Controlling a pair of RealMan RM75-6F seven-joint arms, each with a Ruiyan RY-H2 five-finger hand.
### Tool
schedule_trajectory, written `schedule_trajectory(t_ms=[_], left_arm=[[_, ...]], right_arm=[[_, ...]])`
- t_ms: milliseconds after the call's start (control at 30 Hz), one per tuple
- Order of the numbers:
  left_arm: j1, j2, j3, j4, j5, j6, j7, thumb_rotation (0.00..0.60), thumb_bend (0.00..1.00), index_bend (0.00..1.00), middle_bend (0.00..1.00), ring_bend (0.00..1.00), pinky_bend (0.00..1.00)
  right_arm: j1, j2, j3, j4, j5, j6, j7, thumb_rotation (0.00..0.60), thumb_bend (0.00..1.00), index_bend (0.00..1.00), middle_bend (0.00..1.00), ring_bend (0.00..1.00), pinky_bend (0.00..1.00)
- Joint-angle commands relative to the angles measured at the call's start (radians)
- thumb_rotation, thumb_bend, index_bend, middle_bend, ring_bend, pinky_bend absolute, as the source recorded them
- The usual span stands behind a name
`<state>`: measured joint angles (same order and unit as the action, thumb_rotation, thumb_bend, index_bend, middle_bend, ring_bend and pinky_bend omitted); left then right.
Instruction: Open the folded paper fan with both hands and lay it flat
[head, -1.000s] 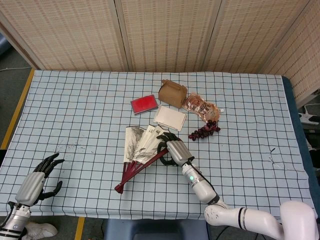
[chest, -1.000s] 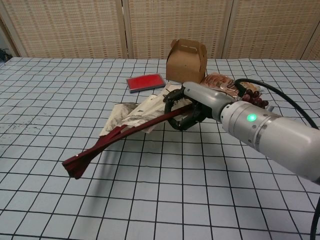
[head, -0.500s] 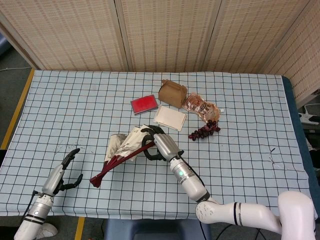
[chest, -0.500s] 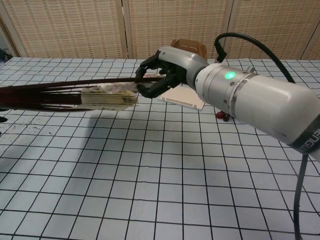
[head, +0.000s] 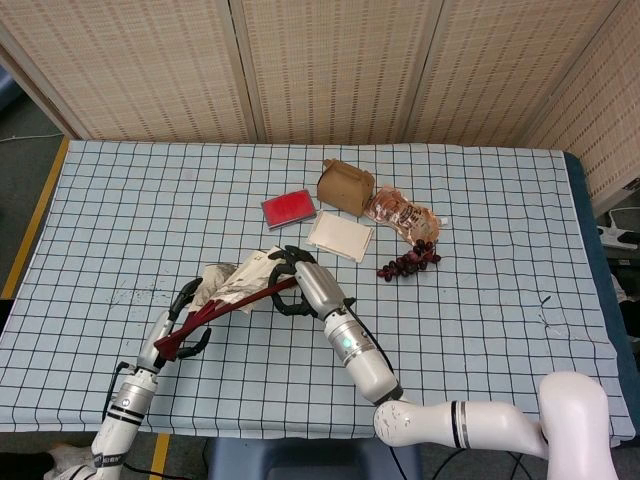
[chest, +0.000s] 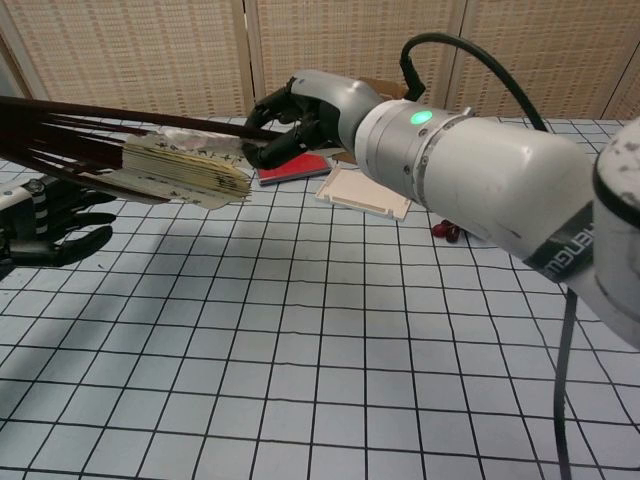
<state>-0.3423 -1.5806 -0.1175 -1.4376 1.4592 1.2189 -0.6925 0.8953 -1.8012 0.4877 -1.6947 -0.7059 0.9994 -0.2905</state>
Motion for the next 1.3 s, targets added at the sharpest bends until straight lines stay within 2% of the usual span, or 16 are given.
schedule_trajectory(t_ms=[33,167,300,500,567,700,800,933,1000,1300], left_arm=[[-0.022,-0.066,-0.031,0.080,-0.033,0.013,0.114,0.600,0.42,0.00,0.00,0.00,0.08],[-0.031,-0.127,-0.056,0.154,-0.051,0.035,0.137,0.600,0.41,0.00,0.00,0.00,0.08],[-0.024,-0.168,-0.098,0.149,-0.091,0.053,0.041,0.600,0.41,0.05,0.00,0.00,0.08],[-0.023,-0.118,-0.136,0.047,-0.176,-0.043,-0.083,0.600,0.41,0.20,0.00,0.00,0.08],[-0.022,-0.113,-0.138,0.040,-0.179,-0.045,-0.087,0.600,0.41,0.25,0.00,0.00,0.08],[-0.017,-0.103,-0.137,0.016,-0.179,-0.048,-0.101,0.600,0.42,0.41,0.01,0.00,0.08],[-0.008,-0.110,-0.143,0.002,-0.175,-0.026,-0.118,0.600,0.47,0.52,0.06,0.00,0.08],[0.002,-0.133,-0.157,0.014,-0.177,0.008,-0.136,0.600,0.64,0.70,0.18,0.00,0.07],[0.006,-0.144,-0.160,0.026,-0.177,0.021,-0.137,0.600,0.69,0.75,0.22,0.00,0.07],[0.014,-0.165,-0.178,0.060,-0.183,0.056,-0.121,0.600,0.75,0.80,0.28,0.02,0.07]], right_arm=[[0.007,0.007,-0.003,-0.012,0.007,0.011,-0.008,0.600,0.53,0.80,0.16,0.00,0.04],[0.018,0.020,-0.005,-0.031,0.017,0.027,-0.018,0.600,0.53,0.80,0.16,0.00,0.04],[0.030,0.022,-0.011,-0.040,0.030,0.037,-0.025,0.600,0.53,0.80,0.16,0.00,0.04],[0.049,0.009,-0.029,-0.034,0.040,0.048,-0.033,0.600,0.53,0.80,0.16,0.00,0.04],[0.051,0.007,-0.029,-0.034,0.040,0.049,-0.032,0.600,0.53,0.80,0.16,0.00,0.04],[0.055,-0.001,-0.030,-0.027,0.035,0.056,-0.025,0.600,0.53,0.80,0.16,0.00,0.04],[0.058,-0.010,-0.030,-0.013,0.031,0.066,-0.014,0.600,0.53,0.80,0.17,0.00,0.05],[0.057,-0.012,-0.033,-0.005,0.028,0.075,-0.009,0.600,0.53,0.80,0.17,0.00,0.05],[0.057,-0.012,-0.033,-0.002,0.028,0.078,-0.005,0.600,0.53,0.80,0.17,0.00,0.05],[0.056,-0.014,-0.033,0.013,0.028,0.087,0.005,0.600,0.53,0.80,0.18,0.00,0.05]])
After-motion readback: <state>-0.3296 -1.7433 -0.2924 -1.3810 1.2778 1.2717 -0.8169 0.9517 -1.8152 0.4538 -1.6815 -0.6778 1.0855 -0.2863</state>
